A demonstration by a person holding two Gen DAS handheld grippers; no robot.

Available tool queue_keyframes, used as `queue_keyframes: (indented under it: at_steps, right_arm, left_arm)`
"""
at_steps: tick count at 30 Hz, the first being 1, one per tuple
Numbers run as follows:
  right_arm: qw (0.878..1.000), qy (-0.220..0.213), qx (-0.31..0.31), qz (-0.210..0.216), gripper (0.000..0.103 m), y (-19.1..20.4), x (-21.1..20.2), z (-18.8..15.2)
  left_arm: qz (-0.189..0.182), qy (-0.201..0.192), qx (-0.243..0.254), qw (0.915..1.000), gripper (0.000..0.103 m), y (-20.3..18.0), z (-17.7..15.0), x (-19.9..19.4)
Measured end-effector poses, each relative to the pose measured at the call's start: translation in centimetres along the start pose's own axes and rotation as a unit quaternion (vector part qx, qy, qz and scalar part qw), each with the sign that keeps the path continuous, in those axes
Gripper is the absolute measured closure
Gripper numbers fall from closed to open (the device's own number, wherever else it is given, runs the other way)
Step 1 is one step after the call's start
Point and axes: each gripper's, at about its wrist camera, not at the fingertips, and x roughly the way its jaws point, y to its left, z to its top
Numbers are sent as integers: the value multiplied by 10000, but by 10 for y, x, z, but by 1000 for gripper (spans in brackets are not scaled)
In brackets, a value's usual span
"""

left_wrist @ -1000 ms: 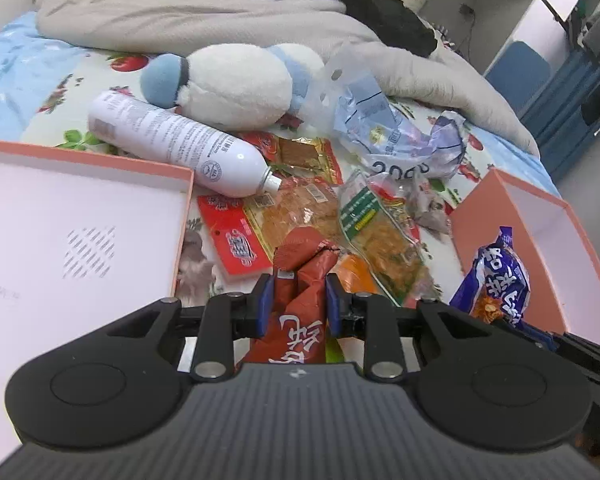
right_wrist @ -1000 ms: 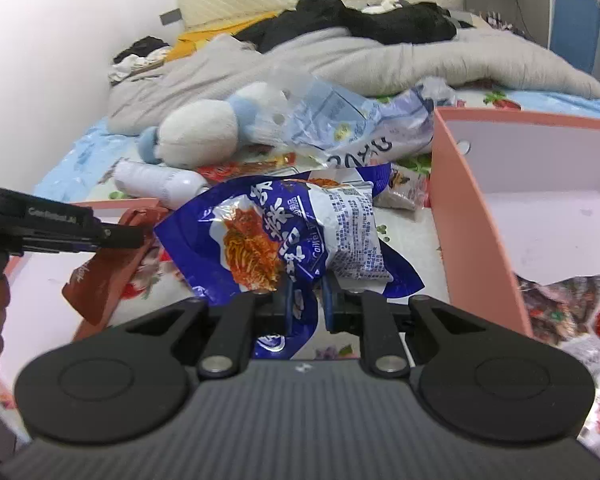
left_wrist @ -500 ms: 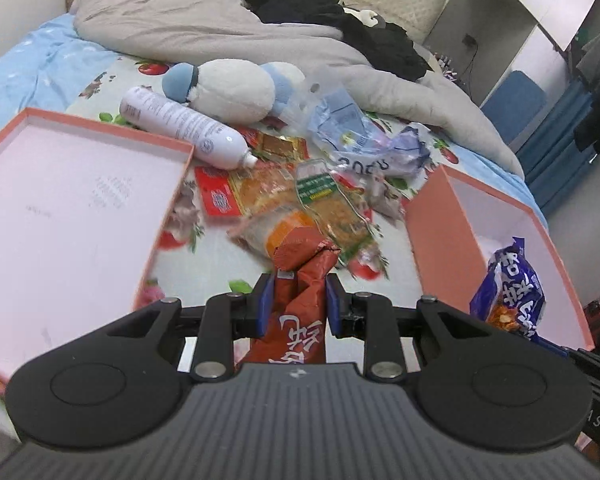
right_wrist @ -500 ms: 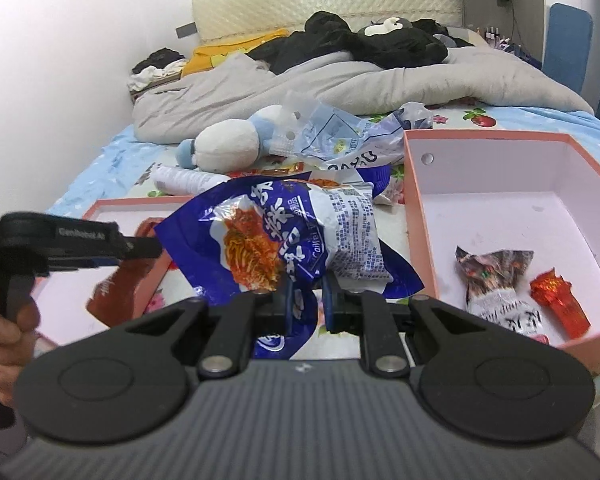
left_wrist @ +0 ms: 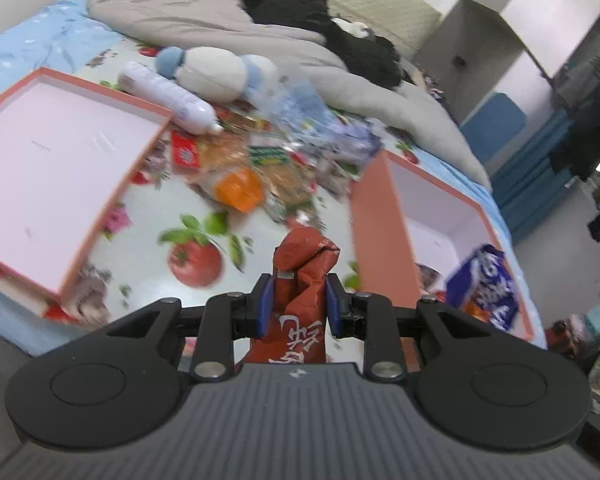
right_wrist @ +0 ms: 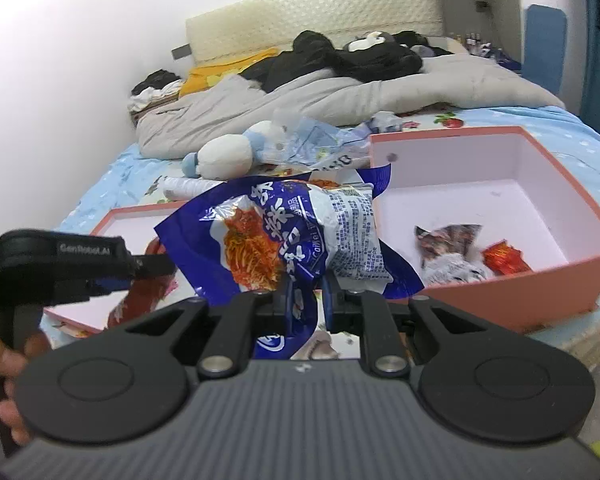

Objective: Organize snacks
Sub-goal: 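Carry both held bags over the deep pink box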

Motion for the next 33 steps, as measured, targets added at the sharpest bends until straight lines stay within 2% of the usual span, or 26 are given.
queue_keyframes:
  at_steps: [6, 17, 25, 33]
  right_arm:
    - [9997, -27, 129, -229, 86, -21, -23, -9]
    - [9965, -198, 490, -642, 85, -65, -36, -4]
    - [9943, -226, 668, -794, 85, -102, -9, 22]
    - [9928, -67, 723, -957, 85, -145, 36, 51]
  left_arm:
    - [-223, 97, 94, 9997, 72, -29, -19, -6]
    - [-612, 232, 496, 9966, 71, -82, -4, 21]
    - [-704, 446, 862, 9928, 71, -128, 25, 73]
    - [-846, 746, 1195, 9864, 71, -176, 51, 149]
